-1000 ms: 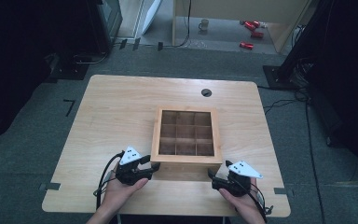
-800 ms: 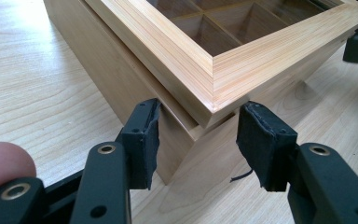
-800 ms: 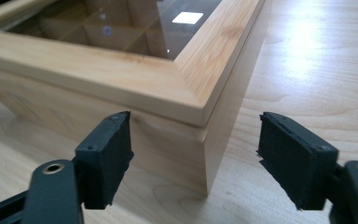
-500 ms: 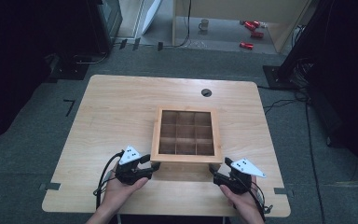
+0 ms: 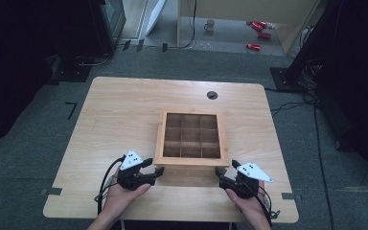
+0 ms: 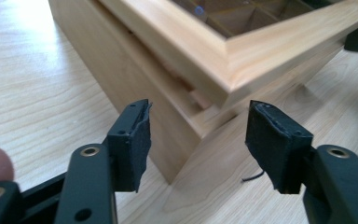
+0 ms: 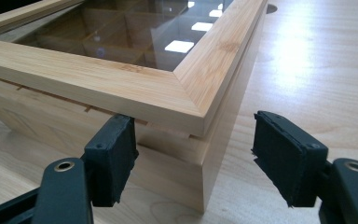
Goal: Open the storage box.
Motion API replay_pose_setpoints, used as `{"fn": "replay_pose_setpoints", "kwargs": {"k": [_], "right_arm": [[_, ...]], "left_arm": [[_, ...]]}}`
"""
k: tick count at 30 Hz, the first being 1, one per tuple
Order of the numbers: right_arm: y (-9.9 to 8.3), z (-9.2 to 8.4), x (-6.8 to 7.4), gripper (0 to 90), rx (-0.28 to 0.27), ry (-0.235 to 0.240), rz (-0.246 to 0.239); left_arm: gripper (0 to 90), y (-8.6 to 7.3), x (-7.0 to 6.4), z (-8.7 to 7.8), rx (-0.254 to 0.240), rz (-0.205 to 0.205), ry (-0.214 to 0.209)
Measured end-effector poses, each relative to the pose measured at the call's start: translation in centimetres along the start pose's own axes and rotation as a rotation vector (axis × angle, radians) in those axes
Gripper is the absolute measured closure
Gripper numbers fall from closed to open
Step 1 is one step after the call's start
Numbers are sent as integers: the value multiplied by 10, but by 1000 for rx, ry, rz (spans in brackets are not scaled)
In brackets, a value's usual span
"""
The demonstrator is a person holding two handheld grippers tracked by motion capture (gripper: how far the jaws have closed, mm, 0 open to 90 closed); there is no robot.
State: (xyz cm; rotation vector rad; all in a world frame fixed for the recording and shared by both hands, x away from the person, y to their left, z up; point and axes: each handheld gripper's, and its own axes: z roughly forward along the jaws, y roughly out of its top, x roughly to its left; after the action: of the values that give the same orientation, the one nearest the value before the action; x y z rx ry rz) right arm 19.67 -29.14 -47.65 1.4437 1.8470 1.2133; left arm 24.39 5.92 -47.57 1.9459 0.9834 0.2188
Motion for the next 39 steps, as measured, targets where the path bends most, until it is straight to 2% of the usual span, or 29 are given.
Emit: {"fn": "replay_pose_setpoints", "kwargs": {"k": [5,9,12,16,19,23,24,27,32,39], "right_arm": [[7,-1,1,305,-15,-8,-19],[14,-1,0,300,-27,-17,-35],[19,-1,0,289,-35,-22,-53],[29,-2,0,278,-57,-25,-57],[39,-4,-1,271,-80,-25,-68],[55,-6,-2,269,-108,-30,-74],[59,-6,-2,268,-116,-29,-78],[71,-6,-3,264,-126,-30,-89],[89,-5,-6,256,-135,-31,-114],[115,2,-14,254,-149,-22,-115]], "left_arm": [[275,-8,5,0,57,37,52],[216,-16,15,0,94,23,105],[199,-21,25,3,117,24,161],[194,-28,35,8,149,13,209],[190,-30,36,10,160,17,238],[186,-32,34,12,165,54,283],[182,-33,33,13,167,67,290],[155,-35,32,14,144,64,292],[151,-35,31,15,145,58,296],[154,-35,31,15,141,52,294]]}}
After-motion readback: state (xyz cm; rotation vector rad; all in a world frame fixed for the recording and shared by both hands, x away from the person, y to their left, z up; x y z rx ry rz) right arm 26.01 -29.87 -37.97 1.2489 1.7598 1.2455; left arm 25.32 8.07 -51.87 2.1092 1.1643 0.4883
